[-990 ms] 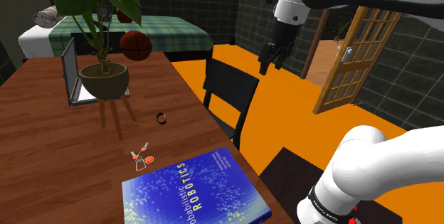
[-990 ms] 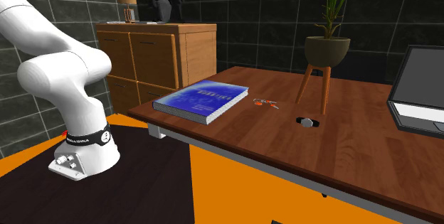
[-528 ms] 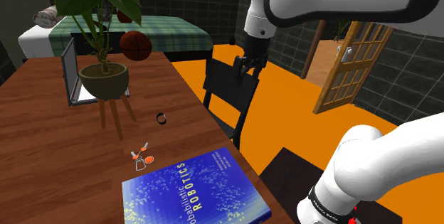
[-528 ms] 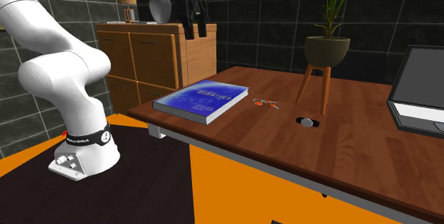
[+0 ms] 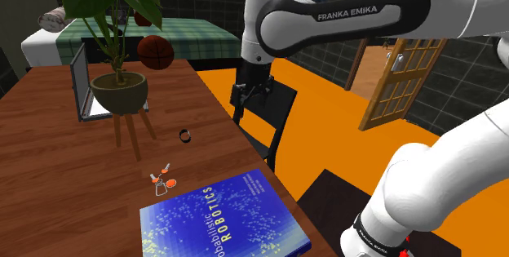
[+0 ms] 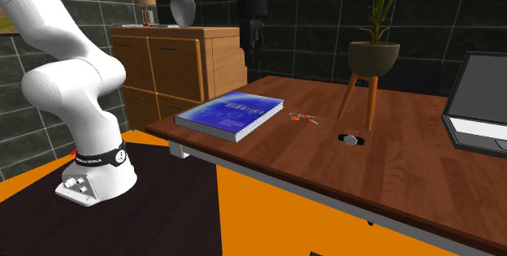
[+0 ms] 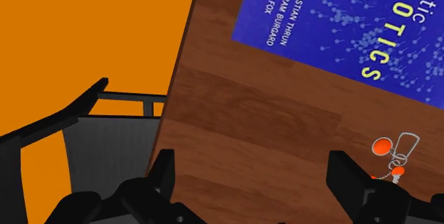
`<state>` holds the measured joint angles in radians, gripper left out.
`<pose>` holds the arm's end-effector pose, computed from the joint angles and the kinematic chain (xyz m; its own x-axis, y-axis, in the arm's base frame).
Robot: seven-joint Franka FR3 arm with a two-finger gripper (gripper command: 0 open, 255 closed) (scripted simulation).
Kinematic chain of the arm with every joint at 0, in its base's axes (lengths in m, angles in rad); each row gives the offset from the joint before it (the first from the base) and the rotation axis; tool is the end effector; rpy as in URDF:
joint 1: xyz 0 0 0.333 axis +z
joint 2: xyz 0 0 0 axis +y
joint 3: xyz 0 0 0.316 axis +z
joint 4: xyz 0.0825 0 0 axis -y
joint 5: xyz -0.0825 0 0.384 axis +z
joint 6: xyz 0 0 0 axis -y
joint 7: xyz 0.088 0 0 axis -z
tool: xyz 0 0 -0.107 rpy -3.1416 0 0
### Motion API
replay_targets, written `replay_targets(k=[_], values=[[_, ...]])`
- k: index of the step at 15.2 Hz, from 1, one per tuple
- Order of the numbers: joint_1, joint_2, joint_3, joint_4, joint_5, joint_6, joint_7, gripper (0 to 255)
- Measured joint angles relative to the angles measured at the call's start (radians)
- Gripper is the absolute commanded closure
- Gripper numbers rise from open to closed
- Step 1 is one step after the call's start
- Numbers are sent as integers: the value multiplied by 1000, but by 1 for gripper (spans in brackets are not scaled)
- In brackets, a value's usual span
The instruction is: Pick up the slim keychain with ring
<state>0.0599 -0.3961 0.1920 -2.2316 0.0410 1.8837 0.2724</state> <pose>0.4243 0.1207 0.5293 0.9978 -0.0447 0.0498 -0.0458 -0.9987 0.0216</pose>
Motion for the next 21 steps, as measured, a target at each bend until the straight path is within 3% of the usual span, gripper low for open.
replay_targets(k=[11,21], values=[[45,384,123,214,-69,112,178,0],[150,766,160,520,-190,118,333,0]])
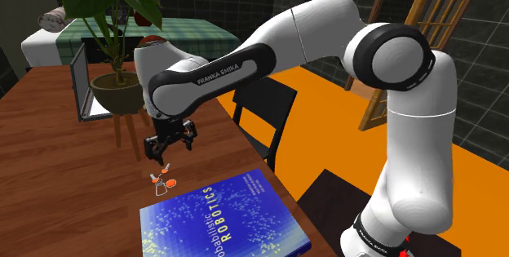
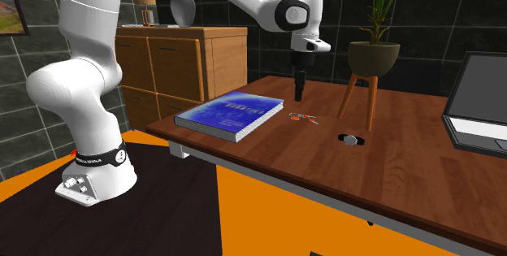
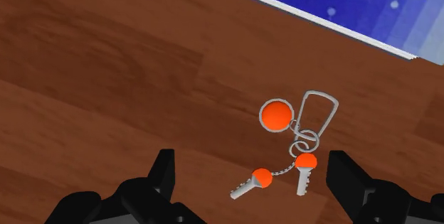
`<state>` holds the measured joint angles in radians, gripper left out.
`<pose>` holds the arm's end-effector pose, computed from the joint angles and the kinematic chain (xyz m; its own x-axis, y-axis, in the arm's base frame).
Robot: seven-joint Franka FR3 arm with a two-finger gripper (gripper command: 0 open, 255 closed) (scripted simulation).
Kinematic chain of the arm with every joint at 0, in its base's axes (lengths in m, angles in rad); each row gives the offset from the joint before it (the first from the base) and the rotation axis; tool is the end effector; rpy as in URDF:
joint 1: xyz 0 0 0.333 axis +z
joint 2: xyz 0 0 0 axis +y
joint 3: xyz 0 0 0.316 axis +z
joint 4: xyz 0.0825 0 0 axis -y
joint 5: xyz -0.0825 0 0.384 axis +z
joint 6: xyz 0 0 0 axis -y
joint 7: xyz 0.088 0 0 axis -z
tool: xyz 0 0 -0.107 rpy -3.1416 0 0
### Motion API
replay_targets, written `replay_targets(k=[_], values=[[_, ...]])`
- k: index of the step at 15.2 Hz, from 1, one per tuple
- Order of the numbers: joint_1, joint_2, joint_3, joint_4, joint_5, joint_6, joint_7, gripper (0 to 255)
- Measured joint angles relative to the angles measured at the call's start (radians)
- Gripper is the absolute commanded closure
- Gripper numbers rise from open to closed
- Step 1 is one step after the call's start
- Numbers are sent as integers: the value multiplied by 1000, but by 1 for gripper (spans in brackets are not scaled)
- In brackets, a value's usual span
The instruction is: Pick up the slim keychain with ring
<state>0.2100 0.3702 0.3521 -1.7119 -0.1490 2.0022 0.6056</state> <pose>0.5611 0.3188 0.3807 0.9991 0.0034 -0.0414 0.0050 -0.9993 0.0366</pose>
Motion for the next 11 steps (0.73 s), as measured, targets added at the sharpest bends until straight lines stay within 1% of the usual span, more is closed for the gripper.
replay_targets(k=[3,5,8,11], values=[[42,120,-4,120,-31,-19,29,0],[81,217,-9,240,-52,-52,48,0],[94,269,-16,278,-63,-45,51,0],[98,288,-19,270,-69,-19,56,0]])
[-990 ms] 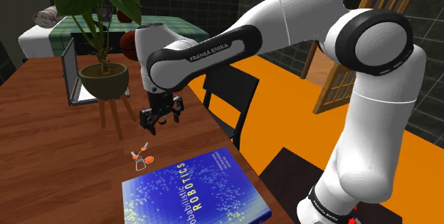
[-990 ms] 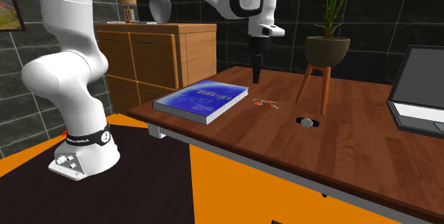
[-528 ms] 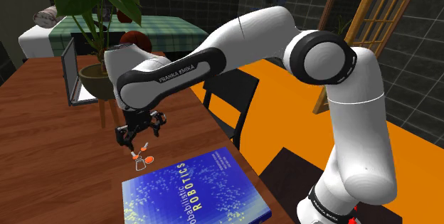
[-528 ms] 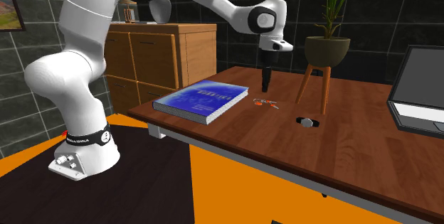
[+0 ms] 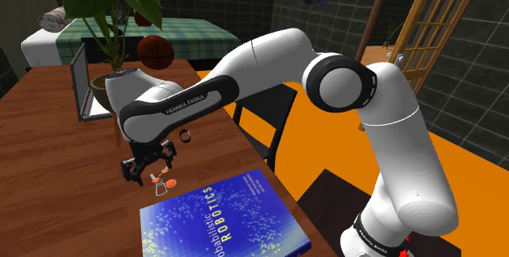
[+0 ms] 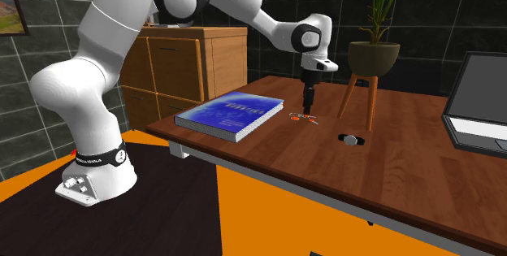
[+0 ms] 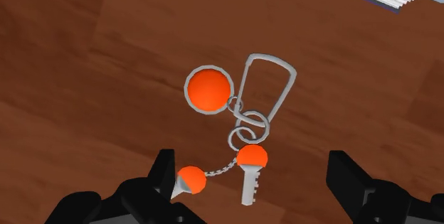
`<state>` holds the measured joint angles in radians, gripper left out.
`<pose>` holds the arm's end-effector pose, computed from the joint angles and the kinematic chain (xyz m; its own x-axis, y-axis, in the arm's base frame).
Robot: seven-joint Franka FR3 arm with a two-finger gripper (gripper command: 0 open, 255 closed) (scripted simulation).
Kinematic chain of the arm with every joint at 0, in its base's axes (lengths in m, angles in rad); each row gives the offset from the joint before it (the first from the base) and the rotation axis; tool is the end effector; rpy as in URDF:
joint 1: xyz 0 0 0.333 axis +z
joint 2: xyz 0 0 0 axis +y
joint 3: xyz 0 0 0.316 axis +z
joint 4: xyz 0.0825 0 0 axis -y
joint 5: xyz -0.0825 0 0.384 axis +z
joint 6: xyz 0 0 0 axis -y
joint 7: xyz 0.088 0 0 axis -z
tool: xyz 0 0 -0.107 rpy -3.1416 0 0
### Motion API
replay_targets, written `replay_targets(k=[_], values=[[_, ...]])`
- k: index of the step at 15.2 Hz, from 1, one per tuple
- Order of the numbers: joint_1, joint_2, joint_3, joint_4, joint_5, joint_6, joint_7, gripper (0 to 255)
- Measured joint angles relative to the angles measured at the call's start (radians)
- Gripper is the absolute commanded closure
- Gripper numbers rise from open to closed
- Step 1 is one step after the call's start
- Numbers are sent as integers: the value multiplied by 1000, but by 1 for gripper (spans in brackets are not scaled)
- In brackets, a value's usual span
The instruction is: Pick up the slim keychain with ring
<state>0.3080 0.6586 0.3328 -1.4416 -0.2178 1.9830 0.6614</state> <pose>0.5995 0.3771 0.3113 0.9975 0.0166 -0.0682 0.0194 -0.9990 0.0409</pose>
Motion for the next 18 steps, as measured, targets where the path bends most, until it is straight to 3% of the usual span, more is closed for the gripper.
replay_targets(k=[3,4,18], values=[[0,19,-5,-9,-6,27,1,0],[1,21,-5,-11,-7,32,2,255],[-1,1,0,-5,-1,7,-1,255]])
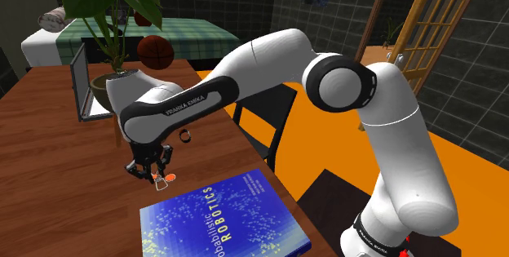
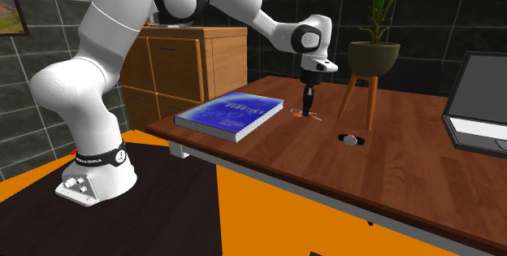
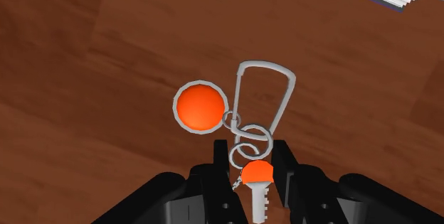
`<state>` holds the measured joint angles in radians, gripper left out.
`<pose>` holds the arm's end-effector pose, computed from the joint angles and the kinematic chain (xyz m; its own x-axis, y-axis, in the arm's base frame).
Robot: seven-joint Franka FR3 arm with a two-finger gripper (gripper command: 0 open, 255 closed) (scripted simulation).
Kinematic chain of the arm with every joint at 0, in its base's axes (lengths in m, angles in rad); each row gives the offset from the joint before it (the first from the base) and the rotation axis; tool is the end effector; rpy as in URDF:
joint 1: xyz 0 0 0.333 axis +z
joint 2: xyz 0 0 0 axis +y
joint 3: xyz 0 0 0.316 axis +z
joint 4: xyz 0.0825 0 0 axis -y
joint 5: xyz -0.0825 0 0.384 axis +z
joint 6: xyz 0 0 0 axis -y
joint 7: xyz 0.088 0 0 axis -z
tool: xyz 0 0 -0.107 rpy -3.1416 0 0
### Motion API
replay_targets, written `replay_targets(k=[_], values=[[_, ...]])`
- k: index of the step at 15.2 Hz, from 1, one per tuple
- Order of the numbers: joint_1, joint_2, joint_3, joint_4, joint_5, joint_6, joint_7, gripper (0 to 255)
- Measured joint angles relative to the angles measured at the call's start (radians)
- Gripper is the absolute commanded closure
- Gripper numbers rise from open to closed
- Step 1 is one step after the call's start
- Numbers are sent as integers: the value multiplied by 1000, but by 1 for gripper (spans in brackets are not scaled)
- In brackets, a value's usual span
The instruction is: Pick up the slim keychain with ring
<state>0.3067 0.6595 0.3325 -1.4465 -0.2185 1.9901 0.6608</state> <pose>0.5995 0.3764 0.3090 0.9976 0.0170 -0.0672 0.0197 -0.9990 0.0400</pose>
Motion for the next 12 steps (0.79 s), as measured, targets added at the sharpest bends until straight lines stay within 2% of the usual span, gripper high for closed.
replay_targets(k=[12], values=[[-1,-54,12,68,19,-121,-12,255]])
